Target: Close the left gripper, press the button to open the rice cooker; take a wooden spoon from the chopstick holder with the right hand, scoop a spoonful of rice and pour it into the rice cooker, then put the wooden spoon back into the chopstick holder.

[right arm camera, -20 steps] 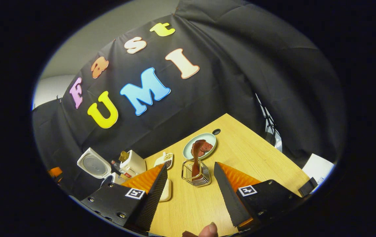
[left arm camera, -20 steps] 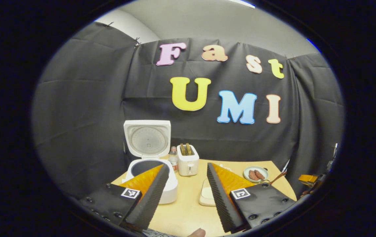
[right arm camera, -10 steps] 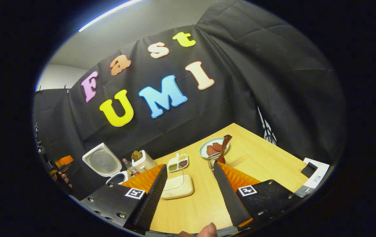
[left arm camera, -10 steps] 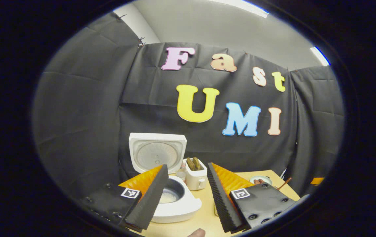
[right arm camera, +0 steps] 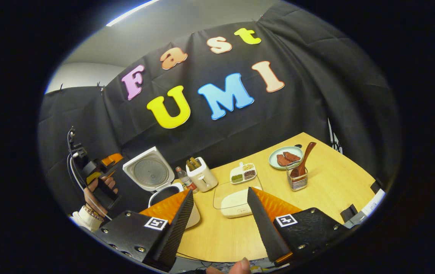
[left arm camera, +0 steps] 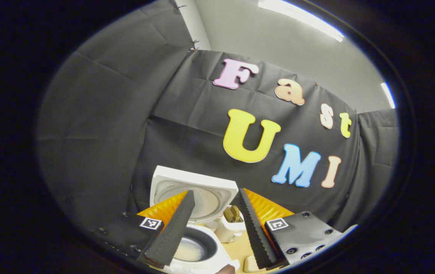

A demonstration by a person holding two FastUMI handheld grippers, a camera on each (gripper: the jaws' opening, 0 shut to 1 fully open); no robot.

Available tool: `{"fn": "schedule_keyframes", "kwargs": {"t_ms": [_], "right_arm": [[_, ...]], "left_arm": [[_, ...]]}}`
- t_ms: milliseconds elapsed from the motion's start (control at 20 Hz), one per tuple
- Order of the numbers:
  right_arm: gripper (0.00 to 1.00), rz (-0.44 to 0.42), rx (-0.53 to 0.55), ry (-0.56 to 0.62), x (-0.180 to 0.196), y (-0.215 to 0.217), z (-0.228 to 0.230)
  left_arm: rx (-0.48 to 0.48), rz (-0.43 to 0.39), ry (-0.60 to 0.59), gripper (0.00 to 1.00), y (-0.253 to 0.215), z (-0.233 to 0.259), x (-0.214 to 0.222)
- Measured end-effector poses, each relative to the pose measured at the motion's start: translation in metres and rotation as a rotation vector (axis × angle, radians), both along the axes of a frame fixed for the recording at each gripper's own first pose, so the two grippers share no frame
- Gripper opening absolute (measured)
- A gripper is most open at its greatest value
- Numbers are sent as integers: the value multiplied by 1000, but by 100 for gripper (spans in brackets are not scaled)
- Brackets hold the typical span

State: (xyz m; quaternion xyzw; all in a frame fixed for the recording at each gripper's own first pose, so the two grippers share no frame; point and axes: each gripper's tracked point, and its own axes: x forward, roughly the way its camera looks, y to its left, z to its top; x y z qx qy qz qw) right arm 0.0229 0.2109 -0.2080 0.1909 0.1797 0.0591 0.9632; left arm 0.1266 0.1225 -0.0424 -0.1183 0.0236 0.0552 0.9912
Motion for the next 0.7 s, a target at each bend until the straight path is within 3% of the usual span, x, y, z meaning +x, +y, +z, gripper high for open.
{"fn": "schedule_keyframes", "kwargs": {"t_ms": [50, 100, 300, 350, 400, 450, 550, 600, 650, 700], "right_arm": [[87, 8, -1, -2, -1, 7, 2], [88, 18, -10, -4, -1, 13, 2], [88, 72, -40, 34, -11, 36, -10], [88, 77, -36, 44, -12, 39, -14], [88, 85, -30, 54, -13, 43, -16], [87, 88, -26, 63, -14, 45, -18], [88, 89, -32, 60, -15, 45, -18], [88, 88, -40, 62, -17, 44, -18], [88, 86, -44, 63, -19, 44, -21], [88, 85, -40, 67, -21, 45, -22]], "left_arm": [[-7, 20, -10, 91, 4, 0, 7], [-13, 39, -16, 84, 9, 3, 16], [-9, 104, -28, 84, 17, 1, 42], [-15, 113, -28, 77, 21, 2, 49], [-12, 125, -17, 91, 22, 0, 53], [-4, 142, 9, 84, 26, -6, 58], [17, 176, 77, 84, 36, -18, 66], [23, 195, 114, 77, 40, -25, 70], [24, 203, 169, 84, 41, -35, 70], [81, 230, 174, 84, 47, -31, 66]]}}
